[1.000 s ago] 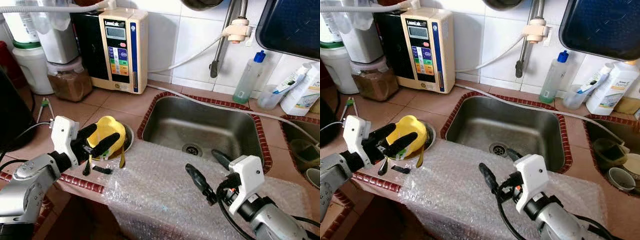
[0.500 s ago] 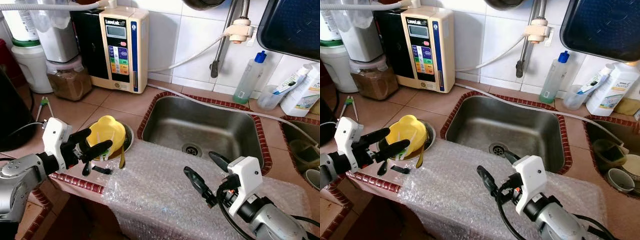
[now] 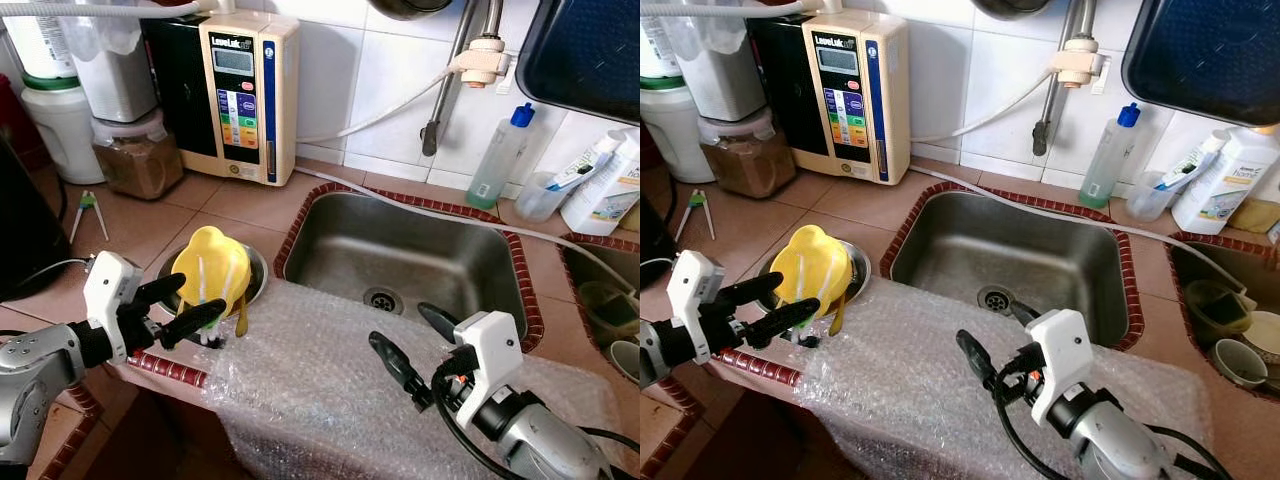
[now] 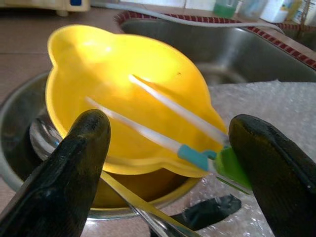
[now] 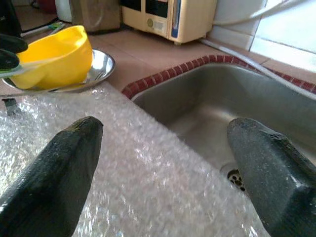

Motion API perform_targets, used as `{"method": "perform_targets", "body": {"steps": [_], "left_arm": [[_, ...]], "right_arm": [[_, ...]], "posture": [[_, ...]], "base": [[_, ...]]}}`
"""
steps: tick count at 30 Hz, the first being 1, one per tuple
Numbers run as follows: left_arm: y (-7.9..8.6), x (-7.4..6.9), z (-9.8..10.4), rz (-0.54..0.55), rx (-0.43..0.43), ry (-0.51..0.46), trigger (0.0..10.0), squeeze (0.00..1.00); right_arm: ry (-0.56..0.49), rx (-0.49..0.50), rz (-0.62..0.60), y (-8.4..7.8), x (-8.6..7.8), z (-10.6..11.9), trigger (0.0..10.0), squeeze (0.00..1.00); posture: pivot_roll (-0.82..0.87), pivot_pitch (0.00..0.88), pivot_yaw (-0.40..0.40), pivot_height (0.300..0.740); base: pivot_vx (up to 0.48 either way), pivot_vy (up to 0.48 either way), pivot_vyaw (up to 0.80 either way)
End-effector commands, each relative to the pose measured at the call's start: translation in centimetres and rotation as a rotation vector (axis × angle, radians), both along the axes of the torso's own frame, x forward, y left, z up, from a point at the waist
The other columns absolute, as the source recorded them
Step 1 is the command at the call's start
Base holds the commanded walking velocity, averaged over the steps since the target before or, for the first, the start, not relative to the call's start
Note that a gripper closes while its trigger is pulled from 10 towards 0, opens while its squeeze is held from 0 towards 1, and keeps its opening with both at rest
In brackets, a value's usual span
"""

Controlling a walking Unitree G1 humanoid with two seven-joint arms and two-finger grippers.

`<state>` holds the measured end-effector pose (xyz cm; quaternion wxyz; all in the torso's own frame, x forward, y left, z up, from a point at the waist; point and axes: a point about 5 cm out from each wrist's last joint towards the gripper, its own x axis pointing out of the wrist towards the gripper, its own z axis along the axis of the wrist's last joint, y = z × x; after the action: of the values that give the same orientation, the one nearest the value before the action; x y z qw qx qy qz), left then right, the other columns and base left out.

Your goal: Kitchen organization

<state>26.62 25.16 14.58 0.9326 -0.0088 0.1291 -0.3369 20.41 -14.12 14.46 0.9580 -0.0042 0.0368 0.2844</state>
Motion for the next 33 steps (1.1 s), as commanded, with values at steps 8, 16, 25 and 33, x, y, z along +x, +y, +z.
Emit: {"method": "perform_targets", "body": {"steps": [8, 16, 25, 33], "left_arm": [[-1.8, 1.2, 1.2, 0.008, -0.032, -0.056, 10.0, 0.00], [-3.8, 2.0, 2.2, 0.004, -0.046, -0.103, 10.0, 0.00], [-3.9, 3.0, 2.8, 0.102, -0.029, -0.155, 10.0, 0.00], [-1.8, 4.0, 2.6, 0.291, 0.001, -0.189, 10.0, 0.00]], "right_arm": [[-0.016, 0.002, -0.031, 0.0, 0.2, 0.0, 10.0, 0.00], [-0.041, -0.004, -0.061, 0.1, 0.5, 0.2, 10.0, 0.00], [-0.071, -0.013, -0.090, 0.3, 1.0, 0.3, 10.0, 0.00], [-0.087, -0.019, -0.096, 0.5, 1.3, 0.3, 10.0, 0.00]], "posture": [[0.14, 0.000, -0.038, 0.740], [0.14, 0.000, -0.032, 0.740], [0.14, 0.000, -0.030, 0.740], [0.14, 0.000, -0.027, 0.740]], "base": [[0.000, 0.000, 0.00], [0.000, 0.000, 0.00], [0.000, 0.000, 0.00], [0.000, 0.000, 0.00]]}}
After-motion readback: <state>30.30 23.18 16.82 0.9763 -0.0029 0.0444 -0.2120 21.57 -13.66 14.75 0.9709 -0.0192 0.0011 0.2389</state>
